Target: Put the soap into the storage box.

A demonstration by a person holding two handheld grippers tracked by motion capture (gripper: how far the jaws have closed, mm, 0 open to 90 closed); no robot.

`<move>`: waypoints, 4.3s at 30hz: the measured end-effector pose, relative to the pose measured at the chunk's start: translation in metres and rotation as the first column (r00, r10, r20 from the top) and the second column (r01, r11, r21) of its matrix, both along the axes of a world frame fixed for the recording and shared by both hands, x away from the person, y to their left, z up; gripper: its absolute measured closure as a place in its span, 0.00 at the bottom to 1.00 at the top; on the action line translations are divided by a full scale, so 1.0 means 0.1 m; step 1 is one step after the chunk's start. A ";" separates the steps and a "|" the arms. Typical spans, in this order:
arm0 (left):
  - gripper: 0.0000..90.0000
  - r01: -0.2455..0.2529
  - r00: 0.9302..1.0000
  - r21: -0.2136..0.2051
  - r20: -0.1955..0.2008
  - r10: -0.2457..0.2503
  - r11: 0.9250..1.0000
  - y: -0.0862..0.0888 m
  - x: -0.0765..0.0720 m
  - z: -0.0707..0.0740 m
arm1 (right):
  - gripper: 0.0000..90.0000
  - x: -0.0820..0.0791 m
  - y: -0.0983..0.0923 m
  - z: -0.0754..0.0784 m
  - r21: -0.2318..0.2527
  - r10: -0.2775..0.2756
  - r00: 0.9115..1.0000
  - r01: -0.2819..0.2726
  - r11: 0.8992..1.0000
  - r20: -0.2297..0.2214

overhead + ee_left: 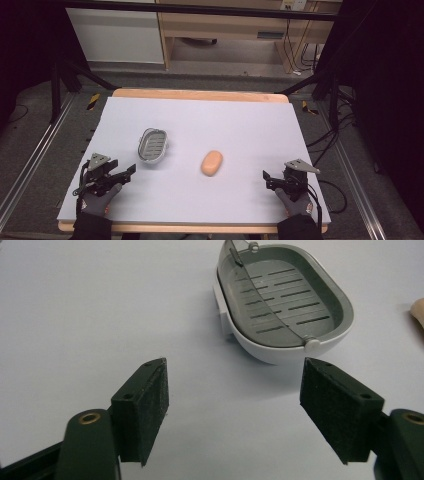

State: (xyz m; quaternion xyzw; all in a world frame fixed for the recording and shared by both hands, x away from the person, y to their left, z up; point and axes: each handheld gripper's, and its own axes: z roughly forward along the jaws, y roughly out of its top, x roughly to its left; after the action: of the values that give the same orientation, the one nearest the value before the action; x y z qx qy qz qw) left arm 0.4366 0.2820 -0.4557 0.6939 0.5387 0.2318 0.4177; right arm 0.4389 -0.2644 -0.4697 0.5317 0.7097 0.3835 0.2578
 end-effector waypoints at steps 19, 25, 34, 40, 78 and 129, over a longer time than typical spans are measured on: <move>0.30 0.077 0.997 0.018 0.002 -0.077 0.997 -0.24 -0.06 0.02 | 0.08 -0.03 0.03 0.00 0.005 0.018 1.000 -0.018 1.000 0.009; 0.29 0.101 0.995 0.018 0.004 -0.101 0.995 -0.29 -0.06 0.01 | 0.07 -0.03 0.04 0.00 -0.004 0.016 1.000 -0.016 1.000 0.006; 0.28 0.143 0.990 0.026 0.007 -0.144 0.989 -0.42 -0.06 0.02 | 0.07 -0.02 0.06 -0.01 -0.015 0.018 1.000 -0.018 1.000 0.005; 0.30 0.168 0.986 0.018 0.010 -0.168 0.986 -0.50 -0.06 0.03 | 0.07 -0.03 0.06 0.00 -0.012 0.016 1.000 -0.015 1.000 0.010; 0.27 0.259 0.965 0.045 0.014 -0.260 0.965 -0.93 -0.05 0.10 | 0.06 -0.02 0.09 0.00 -0.034 0.014 1.000 -0.013 0.999 0.015; 0.27 0.352 0.935 0.042 0.023 -0.353 0.935 -1.71 0.41 0.32 | 0.06 -0.04 0.09 0.02 -0.037 0.013 1.000 -0.013 0.999 0.014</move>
State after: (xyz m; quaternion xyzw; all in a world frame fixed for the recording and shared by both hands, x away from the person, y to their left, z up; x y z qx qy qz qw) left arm 0.4780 0.1109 -0.4233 0.7833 0.3948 0.1737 0.4478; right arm 0.4354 -0.2552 -0.4681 0.5194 0.7183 0.3759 0.2702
